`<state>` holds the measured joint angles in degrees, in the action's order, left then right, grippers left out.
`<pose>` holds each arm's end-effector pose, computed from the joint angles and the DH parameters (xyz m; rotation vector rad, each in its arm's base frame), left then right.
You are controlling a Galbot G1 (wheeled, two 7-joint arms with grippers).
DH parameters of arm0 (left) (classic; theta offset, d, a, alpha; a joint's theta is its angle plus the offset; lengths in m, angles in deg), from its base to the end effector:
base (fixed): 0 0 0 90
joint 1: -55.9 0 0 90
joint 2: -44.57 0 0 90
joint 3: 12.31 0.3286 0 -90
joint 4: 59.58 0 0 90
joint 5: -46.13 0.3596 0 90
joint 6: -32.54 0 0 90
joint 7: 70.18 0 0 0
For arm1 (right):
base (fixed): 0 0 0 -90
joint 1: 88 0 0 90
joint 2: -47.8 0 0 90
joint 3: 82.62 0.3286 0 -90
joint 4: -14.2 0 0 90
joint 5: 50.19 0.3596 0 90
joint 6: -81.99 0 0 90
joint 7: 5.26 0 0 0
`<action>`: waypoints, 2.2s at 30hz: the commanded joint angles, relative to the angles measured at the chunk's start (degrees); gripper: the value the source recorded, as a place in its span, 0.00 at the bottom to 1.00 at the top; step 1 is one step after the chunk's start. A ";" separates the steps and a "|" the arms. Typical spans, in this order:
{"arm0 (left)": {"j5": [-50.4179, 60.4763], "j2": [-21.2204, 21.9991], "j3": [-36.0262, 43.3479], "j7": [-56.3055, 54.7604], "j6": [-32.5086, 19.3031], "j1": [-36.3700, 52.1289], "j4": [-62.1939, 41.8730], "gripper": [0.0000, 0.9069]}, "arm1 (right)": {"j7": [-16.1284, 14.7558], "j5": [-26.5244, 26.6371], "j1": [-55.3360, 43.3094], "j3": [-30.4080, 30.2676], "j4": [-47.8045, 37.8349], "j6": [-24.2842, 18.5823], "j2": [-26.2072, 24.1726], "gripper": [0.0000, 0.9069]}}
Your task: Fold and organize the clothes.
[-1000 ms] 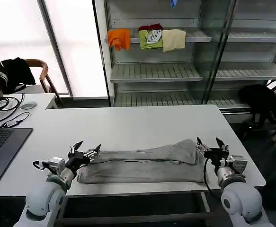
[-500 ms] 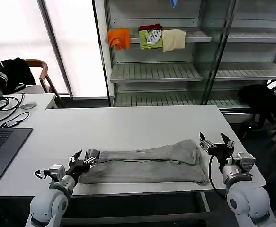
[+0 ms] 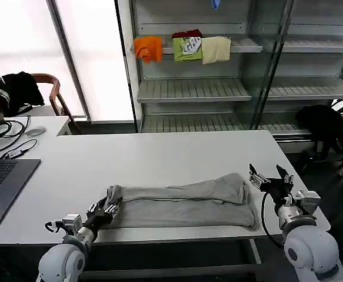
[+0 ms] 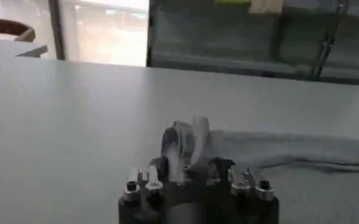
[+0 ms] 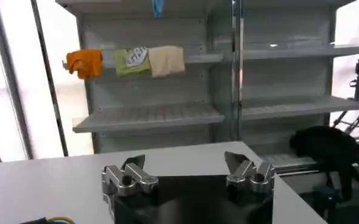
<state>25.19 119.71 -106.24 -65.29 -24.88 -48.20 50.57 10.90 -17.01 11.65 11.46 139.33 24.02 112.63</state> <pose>0.2799 0.0749 -0.2682 -0.1937 -2.6766 0.1428 0.2722 -0.0707 -0.1490 -0.0425 -2.9793 -0.0624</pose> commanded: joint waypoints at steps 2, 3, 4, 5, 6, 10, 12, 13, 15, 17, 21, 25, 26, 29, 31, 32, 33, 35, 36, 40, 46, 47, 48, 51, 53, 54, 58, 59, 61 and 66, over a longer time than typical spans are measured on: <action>-0.27 0.51 -0.32 0.66 -0.99 -1.04 -0.76 0.01 | 0.18 0.45 -0.23 0.31 0.11 0.13 -0.22 1.00; -0.27 0.54 -0.41 0.72 -1.27 -1.00 -0.88 0.01 | 0.21 0.50 -0.25 0.31 0.11 0.13 -0.23 1.00; -0.26 0.58 -0.58 0.78 -1.64 -0.95 -1.09 0.01 | 0.27 0.56 -0.31 0.34 0.16 0.13 -0.25 1.00; -0.33 0.59 -0.85 0.84 -1.80 -0.80 -1.24 0.01 | 0.27 0.63 -0.38 0.36 0.16 0.13 -0.28 1.00; -0.52 0.54 -1.08 0.93 -2.00 -0.76 -1.32 0.01 | 0.28 0.70 -0.45 0.38 0.12 0.12 -0.34 1.00; -1.18 0.19 -2.58 1.05 -2.88 -0.40 -1.32 0.01 | 0.44 0.84 -0.87 0.31 -0.21 0.16 -0.42 1.00; -2.03 -0.28 -4.00 1.04 -3.02 -0.07 -1.12 0.00 | 0.42 0.86 -1.11 0.21 -0.36 0.16 -0.41 1.00; -2.18 -0.69 -4.82 0.99 -3.13 0.06 -1.04 0.00 | 0.42 0.89 -1.26 0.14 -0.46 0.18 -0.41 1.00; -2.81 -2.04 -6.58 0.75 -3.16 0.50 -0.91 0.00 | 0.47 0.87 -1.56 -0.01 -0.71 0.19 -0.32 1.00; -4.18 -4.24 -9.24 0.69 -3.16 0.98 -0.76 0.00 | 0.47 0.85 -1.84 -0.19 -0.98 0.19 -0.37 1.00; -6.22 -10.29 -14.25 0.87 -3.13 1.63 -1.30 0.00 | 0.50 0.87 -2.44 -0.52 -1.36 0.15 -0.36 1.00; -8.77 -19.03 -20.46 1.06 -2.85 1.86 -4.83 0.00 | 0.51 0.96 -3.07 -0.84 -1.71 0.16 -0.11 1.00; -8.91 -20.74 -22.34 1.13 -2.90 1.88 -5.95 0.00 | 0.54 0.97 -3.16 -0.94 -1.81 0.13 -0.11 1.00; -9.62 -24.59 -25.05 1.50 -2.99 1.94 -8.60 0.00 | 0.52 1.01 -3.48 -1.07 -2.15 0.13 -0.08 1.00; -10.03 -27.06 -27.36 1.54 -2.99 3.16 -11.64 0.00 | 0.63 0.98 -3.64 -1.21 -2.26 0.14 -0.02 1.00; -10.04 -27.93 -28.26 1.49 -3.02 3.83 -12.22 0.00 | 0.62 0.97 -3.67 -1.26 -2.26 0.15 -0.01 1.00; -10.15 -28.43 -28.80 1.49 -2.98 4.06 -12.89 0.00 | 0.61 0.98 -3.72 -1.29 -2.24 0.17 0.00 1.00; -10.70 -29.30 -29.48 1.60 -2.87 3.71 -12.17 0.00 | 0.62 0.91 -3.78 -1.35 -2.26 0.22 0.12 1.00; -10.63 -29.29 -29.46 1.64 -2.82 3.58 -11.70 0.00 | 0.62 0.91 -3.78 -1.37 -2.26 0.23 0.14 1.00; -9.40 -27.33 -27.61 1.50 -2.16 3.97 -7.05 0.00 | 0.66 0.64 -3.44 -1.47 -1.95 0.33 0.54 1.00; -6.39 -23.25 -22.67 0.97 -1.66 3.03 -0.97 0.00 | 0.73 0.23 -1.82 -0.71 -0.72 0.44 0.68 1.00; -5.84 -22.68 -21.61 0.98 -1.69 2.50 0.43 0.00 | 0.71 0.11 -1.42 -0.52 -0.50 0.42 0.69 1.00; -4.93 -21.53 -19.39 0.94 -1.69 1.94 1.87 0.00 | 0.67 -0.09 -0.79 -0.28 -0.22 0.35 0.66 1.00; -3.14 -19.78 -14.48 -0.21 -1.29 1.03 5.21 0.00 | 0.61 -0.69 0.40 -0.04 0.27 0.21 0.66 1.00; -1.34 -18.79 -11.56 -0.68 -1.34 0.67 6.76 0.00 | 0.59 -1.10 1.23 0.29 0.85 0.19 0.88 1.00; -0.47 -18.11 -8.97 -1.19 -1.18 0.60 7.60 0.00 | 0.60 -1.17 1.75 0.56 1.32 0.20 1.11 1.00; 2.00 -16.24 -2.32 -1.94 -0.70 1.14 8.46 0.00 | 0.65 -1.33 2.91 1.29 1.80 0.13 1.49 1.00; 2.25 -16.06 -1.24 -2.12 -0.58 1.36 8.38 0.00 | 0.66 -1.38 3.11 1.37 1.84 0.08 1.52 1.00; 3.03 -15.52 1.22 -2.45 -0.32 1.98 7.80 0.00 | 0.67 -1.46 3.69 1.68 1.97 -0.04 1.54 1.00; 2.86 -14.79 7.40 -3.80 0.44 2.90 7.06 0.00 | 0.66 -1.92 5.00 2.20 2.20 -0.37 1.85 1.00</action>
<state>24.85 102.50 -113.94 -67.27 -25.15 -45.94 54.81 11.53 -18.64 14.59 13.15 141.01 23.75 114.29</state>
